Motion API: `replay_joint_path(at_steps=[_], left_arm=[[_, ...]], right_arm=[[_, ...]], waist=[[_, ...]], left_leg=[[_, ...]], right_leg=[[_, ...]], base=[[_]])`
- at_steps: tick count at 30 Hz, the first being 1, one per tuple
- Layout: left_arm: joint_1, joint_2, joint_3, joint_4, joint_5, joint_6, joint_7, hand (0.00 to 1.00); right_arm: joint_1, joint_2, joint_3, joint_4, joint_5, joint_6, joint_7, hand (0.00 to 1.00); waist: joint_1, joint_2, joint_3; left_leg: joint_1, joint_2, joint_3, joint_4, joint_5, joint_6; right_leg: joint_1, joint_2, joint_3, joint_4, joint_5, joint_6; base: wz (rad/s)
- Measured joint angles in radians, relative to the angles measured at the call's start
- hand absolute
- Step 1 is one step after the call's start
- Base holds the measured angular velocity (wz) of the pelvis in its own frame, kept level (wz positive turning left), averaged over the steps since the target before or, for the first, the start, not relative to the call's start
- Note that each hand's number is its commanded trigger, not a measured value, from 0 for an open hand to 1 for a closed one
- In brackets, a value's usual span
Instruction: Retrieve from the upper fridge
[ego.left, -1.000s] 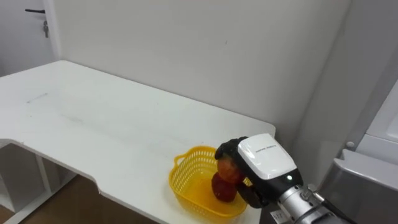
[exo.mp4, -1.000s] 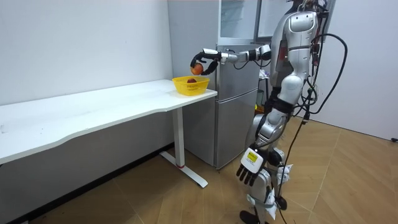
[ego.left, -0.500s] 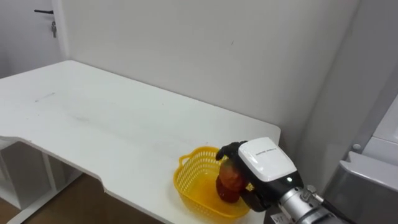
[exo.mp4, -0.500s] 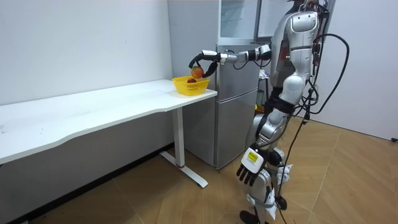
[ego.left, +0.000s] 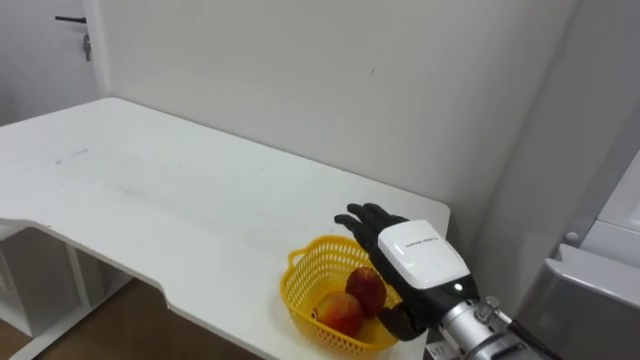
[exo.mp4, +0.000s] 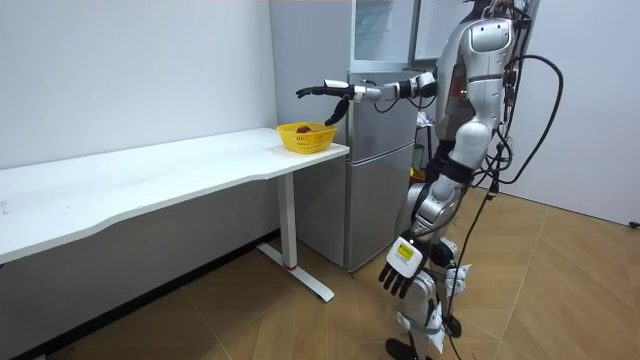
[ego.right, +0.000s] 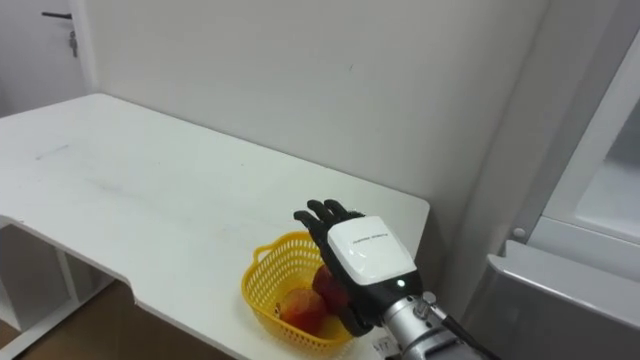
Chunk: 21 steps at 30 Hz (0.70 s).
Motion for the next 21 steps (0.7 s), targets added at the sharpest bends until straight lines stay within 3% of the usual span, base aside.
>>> replay_joint_path(at_steps=[21], left_arm=[[-0.007,0.000,0.000,0.000,0.003,0.000,0.005,0.00]], right_arm=[[-0.012,0.000,0.000,-0.001,-0.001,-0.001,0.000,0.00]], waist=[[-0.002,-0.002,-0.0006]], left_leg=[[-0.005,0.000,0.001,0.001,0.000,0.000]], right_leg=[[-0.004,0.000,-0.002,0.000,0.000,0.000]], base=[[0.00]])
